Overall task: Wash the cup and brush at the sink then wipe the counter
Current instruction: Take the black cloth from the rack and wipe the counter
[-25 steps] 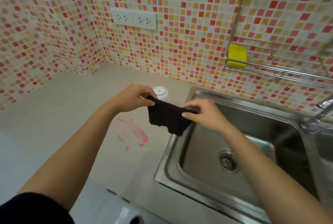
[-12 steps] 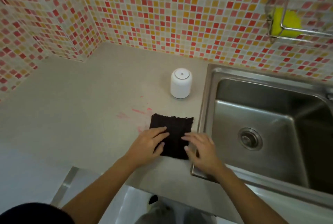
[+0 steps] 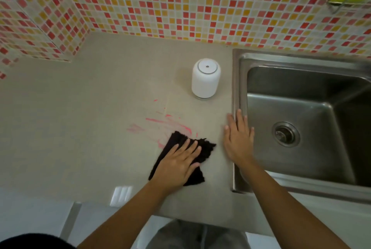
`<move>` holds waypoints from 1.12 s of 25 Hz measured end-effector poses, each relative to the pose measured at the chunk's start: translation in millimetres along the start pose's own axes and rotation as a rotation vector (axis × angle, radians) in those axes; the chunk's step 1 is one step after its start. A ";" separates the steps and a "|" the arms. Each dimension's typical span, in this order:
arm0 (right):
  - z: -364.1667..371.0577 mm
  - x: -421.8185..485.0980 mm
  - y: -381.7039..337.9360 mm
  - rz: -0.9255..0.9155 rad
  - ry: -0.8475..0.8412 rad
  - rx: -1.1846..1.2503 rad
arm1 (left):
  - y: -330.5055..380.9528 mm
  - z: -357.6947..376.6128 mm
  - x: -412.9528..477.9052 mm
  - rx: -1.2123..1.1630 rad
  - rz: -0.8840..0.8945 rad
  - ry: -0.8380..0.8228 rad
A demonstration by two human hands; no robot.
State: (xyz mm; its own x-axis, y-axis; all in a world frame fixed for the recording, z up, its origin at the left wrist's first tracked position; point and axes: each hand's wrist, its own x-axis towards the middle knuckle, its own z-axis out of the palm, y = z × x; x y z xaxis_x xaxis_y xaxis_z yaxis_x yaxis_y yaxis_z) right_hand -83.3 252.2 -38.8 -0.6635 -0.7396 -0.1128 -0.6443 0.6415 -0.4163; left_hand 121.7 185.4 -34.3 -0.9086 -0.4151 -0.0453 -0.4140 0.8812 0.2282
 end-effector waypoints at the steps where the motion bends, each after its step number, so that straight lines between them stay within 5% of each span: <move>1: 0.9 0.1 0.0 0.006 0.000 -0.021 | -11.7 -0.2 -0.4 0.028 0.036 0.045; 6: 1.4 4.6 -1.3 -0.004 0.011 -0.038 | -20.2 -10.1 59.8 0.044 -0.108 0.083; 11: 4.0 3.9 -0.5 0.014 0.013 -0.076 | -39.2 -8.2 -14.9 0.028 0.244 0.060; 16: 6.5 5.7 -1.3 -0.022 0.000 -0.157 | -54.8 -12.3 30.3 0.052 0.146 0.125; 21: 5.3 4.8 -0.9 -0.018 -0.001 -0.177 | -81.3 -17.9 -71.6 0.068 0.322 -0.016; 25: 7.3 5.3 -3.3 -0.015 0.019 -0.161 | -169.2 -44.9 -62.3 0.031 -0.111 0.102; 28: 7.1 6.0 -3.4 -0.023 0.004 -0.166 | -159.5 -37.8 -11.5 0.043 -0.392 0.222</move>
State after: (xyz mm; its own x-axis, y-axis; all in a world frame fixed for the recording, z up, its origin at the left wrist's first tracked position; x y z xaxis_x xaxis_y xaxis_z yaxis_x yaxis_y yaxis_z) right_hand -82.4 244.1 -44.5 -0.6495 -0.7536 -0.1011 -0.7130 0.6498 -0.2635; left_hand 200.3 41.1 -33.4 -0.6513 -0.7535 0.0903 -0.7305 0.6547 0.1941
